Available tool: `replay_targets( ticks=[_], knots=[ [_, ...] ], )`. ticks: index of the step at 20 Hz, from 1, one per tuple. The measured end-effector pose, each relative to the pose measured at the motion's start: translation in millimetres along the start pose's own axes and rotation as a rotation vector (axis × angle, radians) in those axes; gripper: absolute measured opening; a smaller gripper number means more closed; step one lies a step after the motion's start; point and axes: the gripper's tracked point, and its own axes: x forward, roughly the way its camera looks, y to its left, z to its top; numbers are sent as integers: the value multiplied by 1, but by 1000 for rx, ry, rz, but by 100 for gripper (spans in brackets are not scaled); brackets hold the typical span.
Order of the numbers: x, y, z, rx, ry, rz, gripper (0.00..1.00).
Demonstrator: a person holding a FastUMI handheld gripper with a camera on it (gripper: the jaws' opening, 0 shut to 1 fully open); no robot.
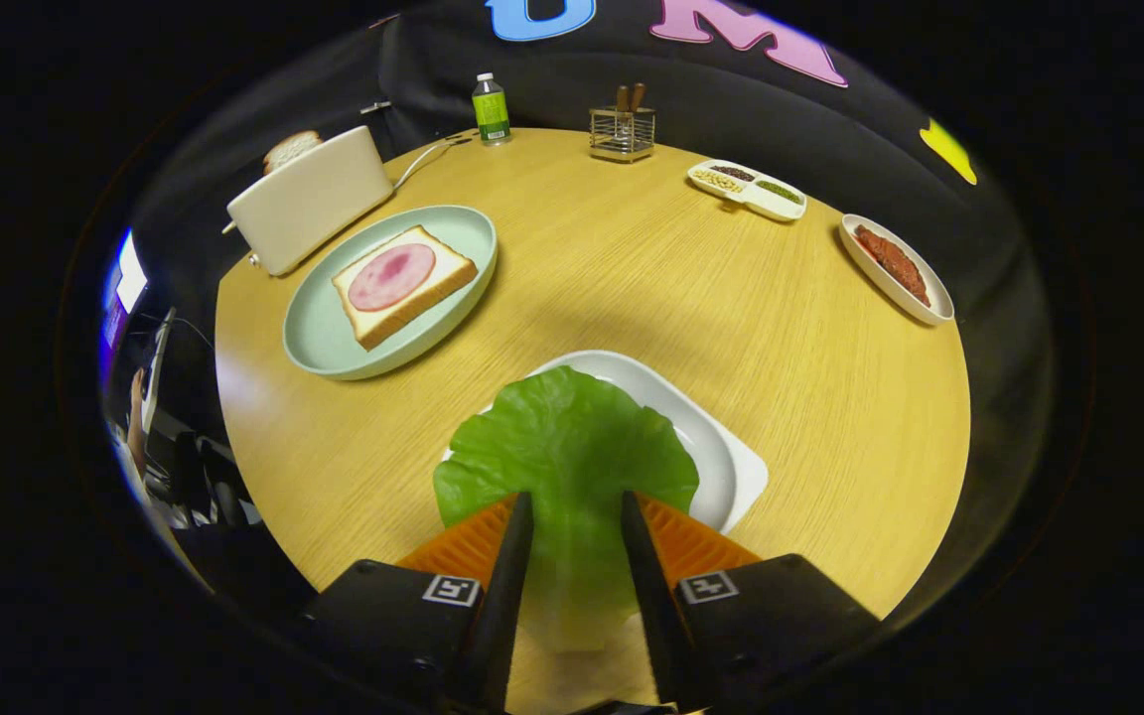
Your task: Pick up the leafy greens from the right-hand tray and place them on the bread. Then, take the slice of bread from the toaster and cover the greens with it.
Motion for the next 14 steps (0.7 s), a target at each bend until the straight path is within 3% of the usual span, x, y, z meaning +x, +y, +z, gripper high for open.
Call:
replay_targets(
  ticks=[1, 3, 5, 14],
  knots=[
    [1, 0, -4, -14, 5, -10, 49],
    [-3, 6, -5, -47, -24, -25, 23],
    [-4, 6, -4, -86, -35, -40, 8],
    [-75, 21, 57, 36, -176, -82, 8]
  ],
)
